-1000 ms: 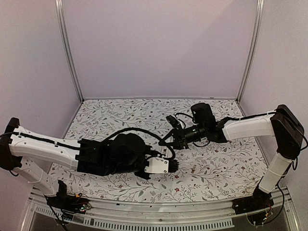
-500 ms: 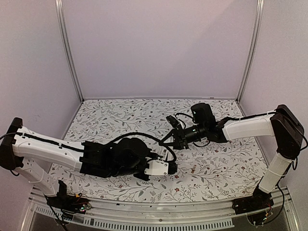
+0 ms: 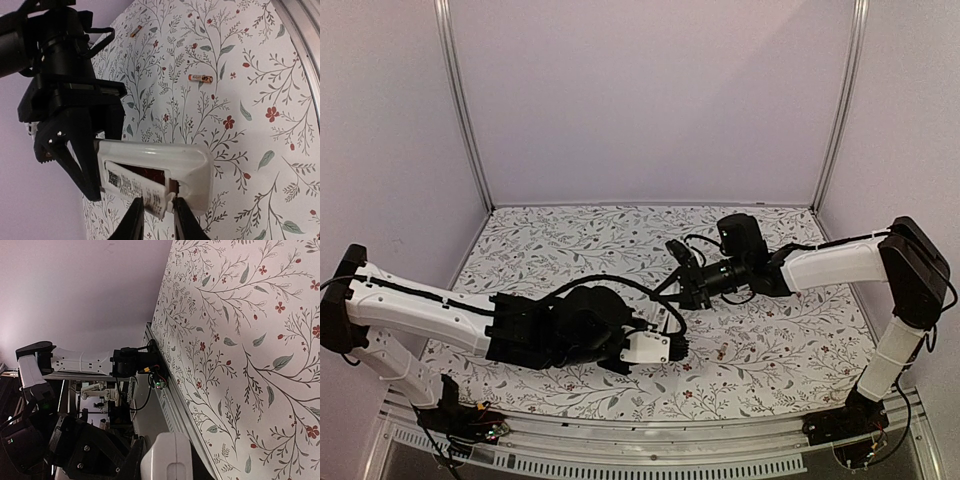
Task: Load the batteries into the remote control
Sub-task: Remove the battery cover from the remote control.
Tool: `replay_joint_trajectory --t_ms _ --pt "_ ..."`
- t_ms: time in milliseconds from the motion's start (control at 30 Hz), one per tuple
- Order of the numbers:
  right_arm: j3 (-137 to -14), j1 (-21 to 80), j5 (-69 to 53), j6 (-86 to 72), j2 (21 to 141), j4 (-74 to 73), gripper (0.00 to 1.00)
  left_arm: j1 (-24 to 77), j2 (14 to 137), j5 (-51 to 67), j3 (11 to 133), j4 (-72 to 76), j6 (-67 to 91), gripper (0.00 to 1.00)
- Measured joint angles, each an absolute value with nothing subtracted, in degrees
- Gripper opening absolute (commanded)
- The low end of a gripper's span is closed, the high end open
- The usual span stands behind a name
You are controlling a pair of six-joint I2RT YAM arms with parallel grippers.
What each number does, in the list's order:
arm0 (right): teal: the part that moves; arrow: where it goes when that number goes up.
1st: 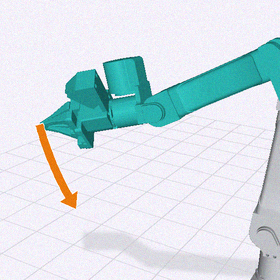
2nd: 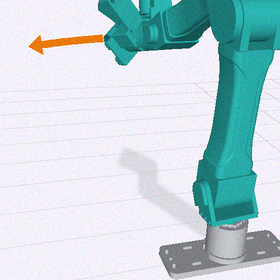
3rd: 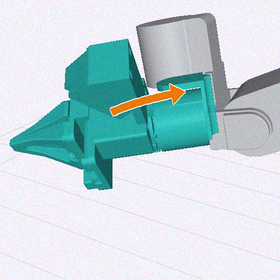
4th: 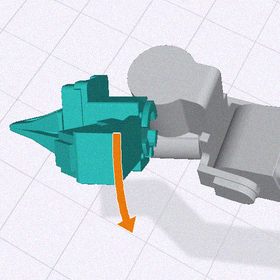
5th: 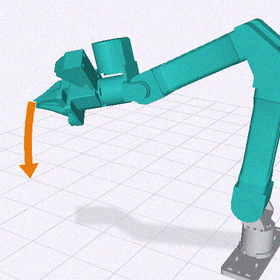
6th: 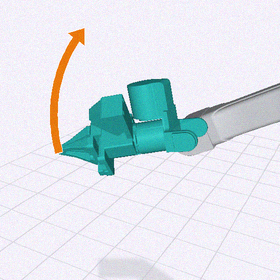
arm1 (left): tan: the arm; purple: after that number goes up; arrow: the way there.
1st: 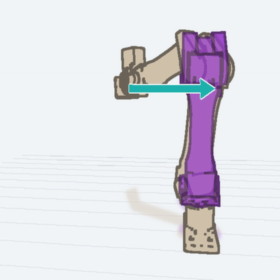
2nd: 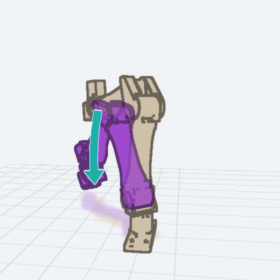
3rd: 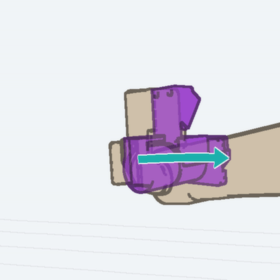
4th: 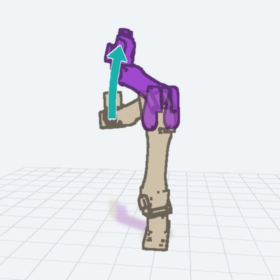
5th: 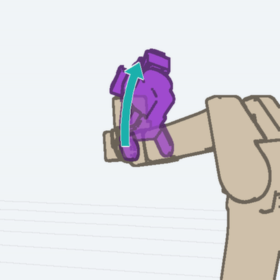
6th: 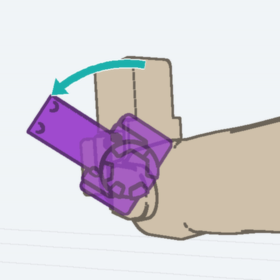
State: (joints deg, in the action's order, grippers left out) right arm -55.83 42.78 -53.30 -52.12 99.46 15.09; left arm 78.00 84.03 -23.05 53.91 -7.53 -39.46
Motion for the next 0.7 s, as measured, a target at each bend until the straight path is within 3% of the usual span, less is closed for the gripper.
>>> replay_joint_trajectory --t_ms 333,700 --pt "-55.83 42.68 -53.41 -53.78 100.9 17.17 0.0 78.24 84.03 -22.57 53.91 -7.64 -40.51 0.0" --pt "-55.81 42.15 -54.06 -55.29 101.45 18.35 0.0 78.37 84.03 -23.31 53.91 -7.64 -40.93 0.0"
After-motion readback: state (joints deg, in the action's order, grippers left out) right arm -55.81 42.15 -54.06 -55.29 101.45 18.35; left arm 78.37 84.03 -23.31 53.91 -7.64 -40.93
